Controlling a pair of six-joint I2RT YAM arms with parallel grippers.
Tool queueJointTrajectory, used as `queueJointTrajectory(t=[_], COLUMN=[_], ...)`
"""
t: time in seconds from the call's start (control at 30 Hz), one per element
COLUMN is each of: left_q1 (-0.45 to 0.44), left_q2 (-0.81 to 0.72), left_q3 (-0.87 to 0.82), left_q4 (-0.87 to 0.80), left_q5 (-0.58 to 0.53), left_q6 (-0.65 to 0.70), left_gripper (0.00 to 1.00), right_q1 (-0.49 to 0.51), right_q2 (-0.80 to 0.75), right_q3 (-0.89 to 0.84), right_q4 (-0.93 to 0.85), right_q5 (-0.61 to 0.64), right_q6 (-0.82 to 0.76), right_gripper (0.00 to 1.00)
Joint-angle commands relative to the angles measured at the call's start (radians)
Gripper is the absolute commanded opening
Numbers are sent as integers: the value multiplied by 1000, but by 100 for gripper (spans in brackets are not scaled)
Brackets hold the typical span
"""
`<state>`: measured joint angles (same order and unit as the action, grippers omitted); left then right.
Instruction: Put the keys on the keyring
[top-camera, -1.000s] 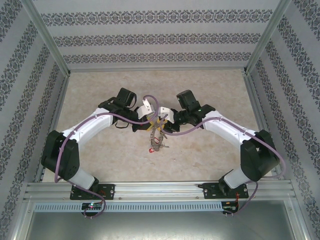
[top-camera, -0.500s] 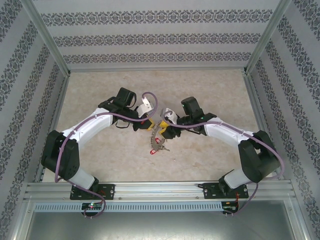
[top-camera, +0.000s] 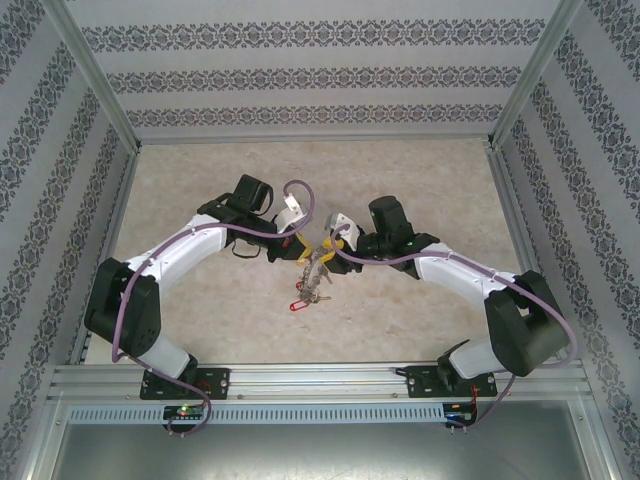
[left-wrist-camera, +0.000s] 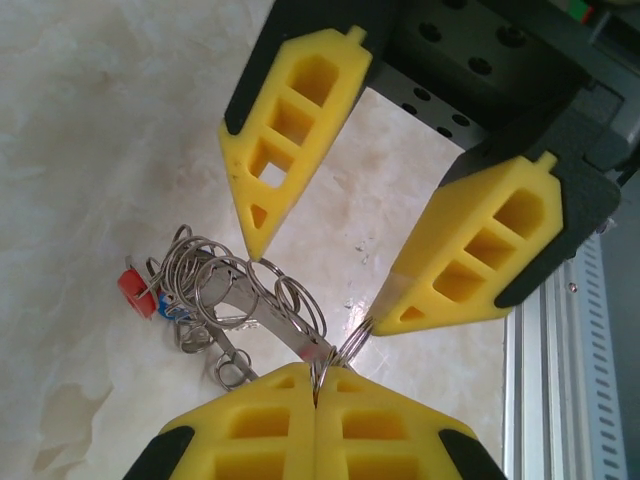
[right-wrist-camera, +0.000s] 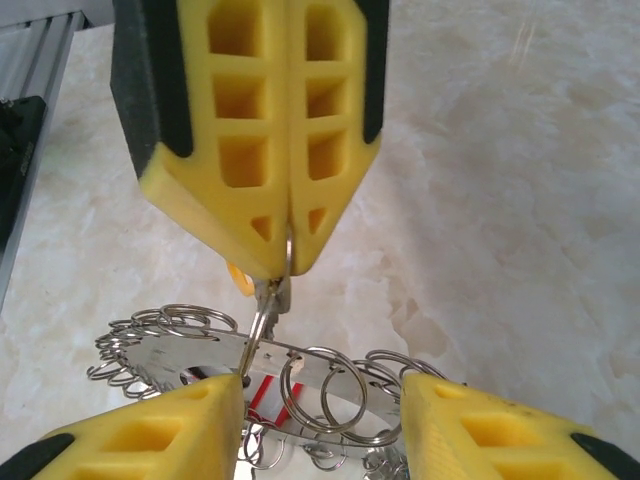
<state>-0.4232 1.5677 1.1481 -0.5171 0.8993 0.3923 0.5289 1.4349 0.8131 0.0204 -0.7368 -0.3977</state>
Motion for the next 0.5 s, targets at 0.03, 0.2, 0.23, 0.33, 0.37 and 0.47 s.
queueJointTrajectory(t=[0.03, 0.2, 0.23, 0.33, 0.37, 0.47], left_q1=[7, 6, 6, 7, 6, 7], left_q2=[5, 9, 8, 5, 5, 6], left_q3=[30, 33, 33, 32, 32, 33], left_q4=[-12, -11, -9, -3, -4, -9], left_q5=[59, 62, 61, 67, 69, 69], left_q6=[-45, -53, -56, -63, -64, -64], left_gripper=[0, 0, 0, 0, 0, 0], right_q1=[32, 46, 46, 47, 48, 48], right_q2=[-23, -34, -33, -17, -11, 7], right_q3=[51, 65, 70, 82, 87, 97], right_q4=[-60, -90, -93, -100, -105, -111], right_q5=[8, -18, -16, 4, 11, 24], right_q6=[-64, -90, -87, -85, -84, -78], right_gripper=[45, 43, 42, 36, 33, 30])
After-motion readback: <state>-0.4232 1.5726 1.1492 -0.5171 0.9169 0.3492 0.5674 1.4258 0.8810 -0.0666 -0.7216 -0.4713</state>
